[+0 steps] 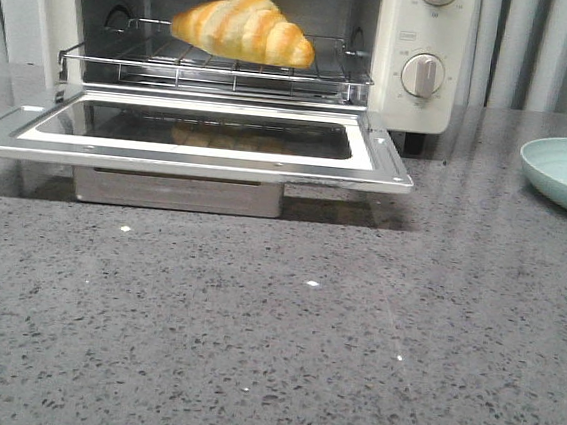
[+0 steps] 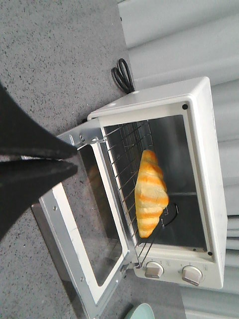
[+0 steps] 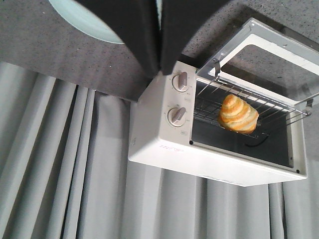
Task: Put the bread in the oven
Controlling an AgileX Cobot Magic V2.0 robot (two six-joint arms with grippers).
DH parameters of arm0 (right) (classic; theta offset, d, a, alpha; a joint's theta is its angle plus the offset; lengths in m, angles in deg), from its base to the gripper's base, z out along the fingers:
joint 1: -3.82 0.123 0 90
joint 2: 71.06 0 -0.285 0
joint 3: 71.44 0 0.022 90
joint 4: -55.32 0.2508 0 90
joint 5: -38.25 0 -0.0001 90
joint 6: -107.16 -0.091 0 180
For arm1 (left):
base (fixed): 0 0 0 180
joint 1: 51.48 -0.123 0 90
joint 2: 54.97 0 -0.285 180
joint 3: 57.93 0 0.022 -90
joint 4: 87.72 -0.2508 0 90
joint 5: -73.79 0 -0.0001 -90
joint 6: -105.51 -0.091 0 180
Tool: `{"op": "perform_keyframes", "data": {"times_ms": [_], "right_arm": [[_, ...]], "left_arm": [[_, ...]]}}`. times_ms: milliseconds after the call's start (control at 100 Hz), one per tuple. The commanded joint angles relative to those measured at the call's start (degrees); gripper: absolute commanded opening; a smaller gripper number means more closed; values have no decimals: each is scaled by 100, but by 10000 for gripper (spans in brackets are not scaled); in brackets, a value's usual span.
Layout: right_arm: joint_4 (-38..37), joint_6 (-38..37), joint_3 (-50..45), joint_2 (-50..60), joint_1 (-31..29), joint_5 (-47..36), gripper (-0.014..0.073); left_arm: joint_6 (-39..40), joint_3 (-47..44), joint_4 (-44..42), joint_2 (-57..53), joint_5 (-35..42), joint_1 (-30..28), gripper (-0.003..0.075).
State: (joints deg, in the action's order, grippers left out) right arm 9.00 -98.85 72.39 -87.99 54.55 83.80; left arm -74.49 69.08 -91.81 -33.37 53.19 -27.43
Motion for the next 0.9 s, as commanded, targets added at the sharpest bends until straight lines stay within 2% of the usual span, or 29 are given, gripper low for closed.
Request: {"op": "perform_keyframes", "data": {"times_ms": [0, 80, 200, 270, 380, 480, 660, 790, 890], "right_arm": [[-235, -25, 110, -106, -42, -371, -57], [-235, -25, 110, -106, -42, -371, -57], [-235, -25, 110, -106, -42, -371, -57], [-235, -25, 110, -106, -42, -371, -57], [-235, -25, 110, -106, -42, -371, -57], [-235, -25, 110, -106, -42, -371, -57], [-235, -25, 110, -106, -42, -371, -57], [-235, -25, 110, -106, -42, -371, -57], [-235, -25, 110, -106, -42, -371, -57]], "left_arm": [[0, 89, -352, 61, 633, -30, -21], [0, 89, -948, 1, 730, -45, -21], [0, 10, -912, -268, 542, -122, -21], [0, -196, -821, -535, 743, -253, -21], [0, -752, -512, -1099, 1110, -592, -21], [0, -1348, -144, -1565, 1132, -1019, -21], [69, -1994, 830, -1548, 1228, -1696, -21], [69, -2366, 1013, -1548, 1108, -1859, -21], [69, -2515, 983, -1548, 570, -1859, -21]]}}
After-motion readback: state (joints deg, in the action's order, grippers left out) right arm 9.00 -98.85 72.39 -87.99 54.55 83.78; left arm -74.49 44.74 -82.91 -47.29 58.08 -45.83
